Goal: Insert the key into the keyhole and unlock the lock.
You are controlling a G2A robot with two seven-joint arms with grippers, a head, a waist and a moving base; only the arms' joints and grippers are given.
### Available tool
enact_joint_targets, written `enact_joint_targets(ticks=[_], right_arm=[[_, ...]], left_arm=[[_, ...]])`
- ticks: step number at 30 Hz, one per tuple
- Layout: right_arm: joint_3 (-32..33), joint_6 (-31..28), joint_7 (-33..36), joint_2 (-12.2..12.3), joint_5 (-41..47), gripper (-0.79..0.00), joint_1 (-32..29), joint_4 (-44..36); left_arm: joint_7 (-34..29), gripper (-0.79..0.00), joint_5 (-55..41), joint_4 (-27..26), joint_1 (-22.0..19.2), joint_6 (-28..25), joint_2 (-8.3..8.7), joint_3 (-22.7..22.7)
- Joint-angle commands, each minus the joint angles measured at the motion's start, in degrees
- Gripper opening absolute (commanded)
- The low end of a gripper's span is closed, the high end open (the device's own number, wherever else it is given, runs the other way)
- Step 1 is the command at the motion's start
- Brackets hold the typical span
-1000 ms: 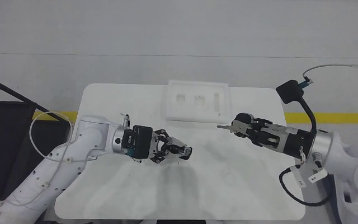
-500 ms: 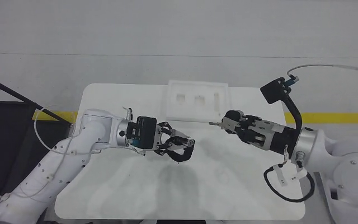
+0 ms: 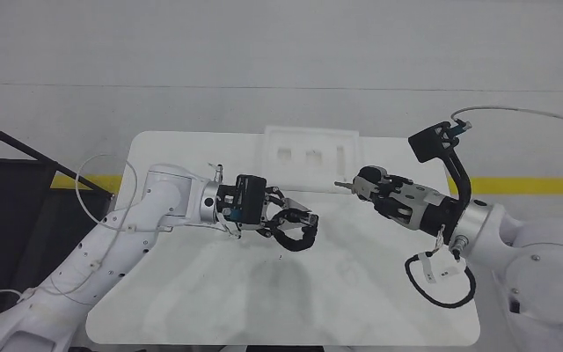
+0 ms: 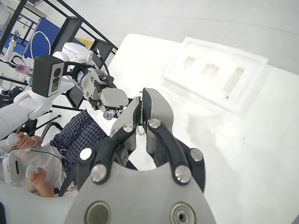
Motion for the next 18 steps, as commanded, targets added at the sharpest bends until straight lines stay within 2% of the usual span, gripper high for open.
enact_joint_targets(ticks=[1,10,18], right_arm=[[0.0,0.0,0.0,0.0,0.0,-0.785,0.0,0.0],[0.2,-2.1,0.5,0.3,-1.8,-0.785,-1.1,0.0],[-0.7,-1.5,0.6,0.5,-2.1,-0.785,-1.3,0.0]], left_arm=[[0.0,-0.785,0.1,0.1,-0.1,0.0,-0.05,0.0],[-0.9,-0.785,-0.2,-0.3,0.9,1.3,-0.09,-0.2],[-3.2,-0.785,-1.0,-1.0,2.1,1.2,-0.28,-1.6]])
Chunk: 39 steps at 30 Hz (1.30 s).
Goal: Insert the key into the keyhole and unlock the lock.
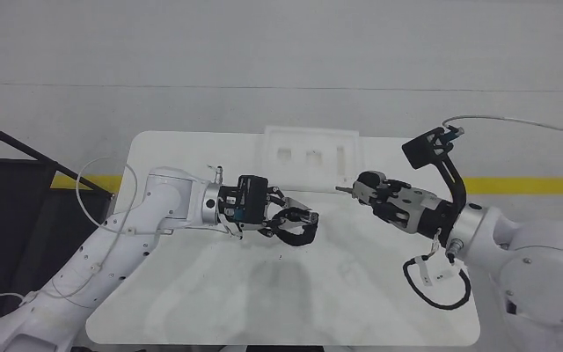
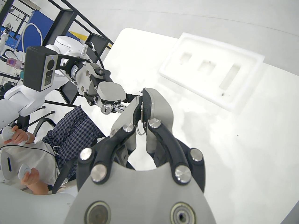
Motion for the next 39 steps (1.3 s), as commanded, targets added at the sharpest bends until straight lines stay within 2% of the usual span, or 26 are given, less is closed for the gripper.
enact_joint_targets(ticks=[1,13,20,27,39], right_arm=[[-0.3,0.3,0.1,0.0,0.0,-0.785,0.0,0.0],[0.7,6.9,4.4,0.3,6.5,-0.785,1.5,0.0],[0.4,10.4,1.6,0.1,11.4,-0.785,0.5,0.0],[0.1,11.3,-2.0,0.1,14.5,-0.785,-1.3,0.0],[0.1,11.3,-2.0,0.1,14.5,-0.785,-1.3,0.0]], left_arm=[[-0.4,-0.785,0.0,-0.1,0.2,0.0,-0.11,-0.2],[-1.1,-0.785,1.2,1.2,0.2,0.8,-1.14,-0.5],[-0.9,-0.785,1.9,1.6,0.1,1.2,-1.87,-0.3],[-0.8,-0.785,2.2,2.0,0.4,1.5,-2.41,-0.6],[-0.4,-0.785,2.7,2.4,0.8,1.7,-2.65,-1.0]])
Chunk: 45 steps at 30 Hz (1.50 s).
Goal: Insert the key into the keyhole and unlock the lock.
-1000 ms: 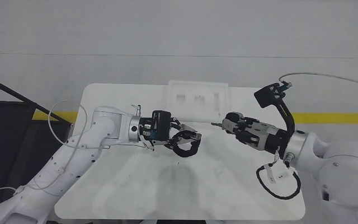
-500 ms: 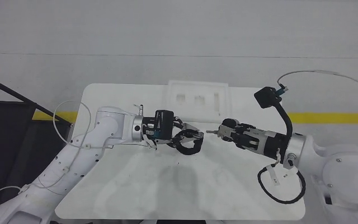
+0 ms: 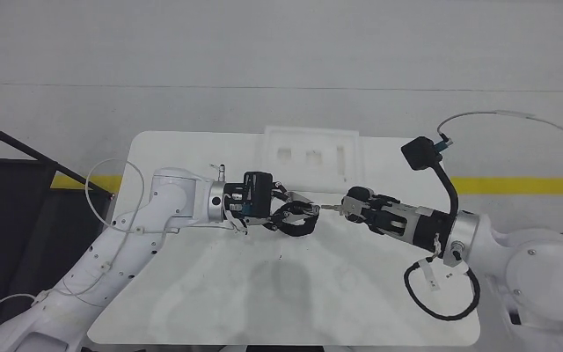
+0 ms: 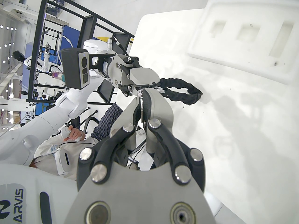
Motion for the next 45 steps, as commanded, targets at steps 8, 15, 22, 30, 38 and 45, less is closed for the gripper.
enact_joint_targets(ticks=[8,15,22,30,38,45], right_arm=[[0.9,0.1,-1.5,0.1,1.2,-0.785,-1.8,0.0],[0.0,1.6,-1.6,0.3,2.3,-0.785,-0.2,0.0],[-2.1,3.8,-1.7,0.4,1.5,-0.785,1.3,0.0],[-2.9,4.5,-1.1,0.7,1.6,-0.785,2.1,0.0],[-3.4,4.9,-1.5,1.0,1.6,-0.785,1.9,0.0],[-4.4,3.8,-2.4,1.2,0.0,-0.785,2.0,0.0]], left_arm=[[0.0,-0.785,0.0,0.0,0.0,0.0,0.0,0.0],[0.0,-0.785,0.0,0.0,0.0,0.0,0.0,0.0],[0.0,-0.785,0.0,0.0,0.0,0.0,0.0,0.0],[0.0,-0.785,0.0,0.0,0.0,0.0,0.0,0.0],[0.0,-0.785,0.0,0.0,0.0,0.0,0.0,0.0],[0.0,-0.785,0.0,0.0,0.0,0.0,0.0,0.0]])
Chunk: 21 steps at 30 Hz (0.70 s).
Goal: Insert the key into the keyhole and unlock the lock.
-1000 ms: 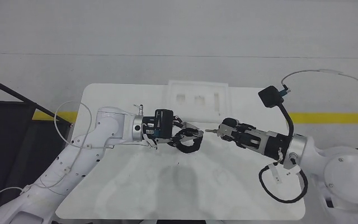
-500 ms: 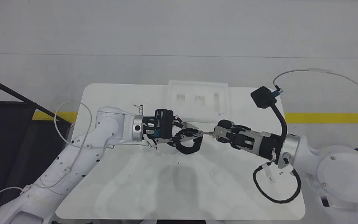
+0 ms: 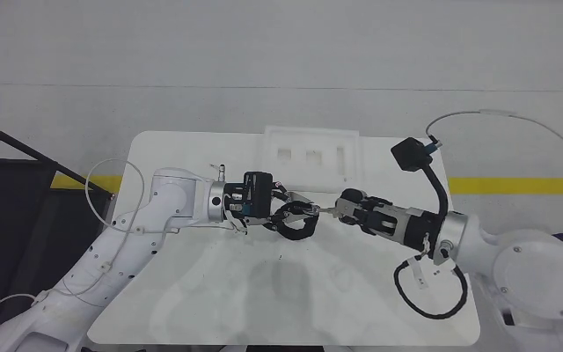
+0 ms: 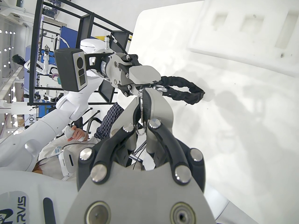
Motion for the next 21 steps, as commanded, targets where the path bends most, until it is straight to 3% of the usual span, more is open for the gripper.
enact_joint_targets(ticks=[1,21], right_arm=[[-0.5,-0.3,0.2,0.1,-0.5,-0.785,0.1,0.0],[-8.5,2.5,0.6,0.0,-6.2,-0.785,6.7,0.0]], left_arm=[[0.0,-0.785,0.0,0.0,0.0,0.0,0.0,0.0],[0.0,-0.785,0.0,0.0,0.0,0.0,0.0,0.0]])
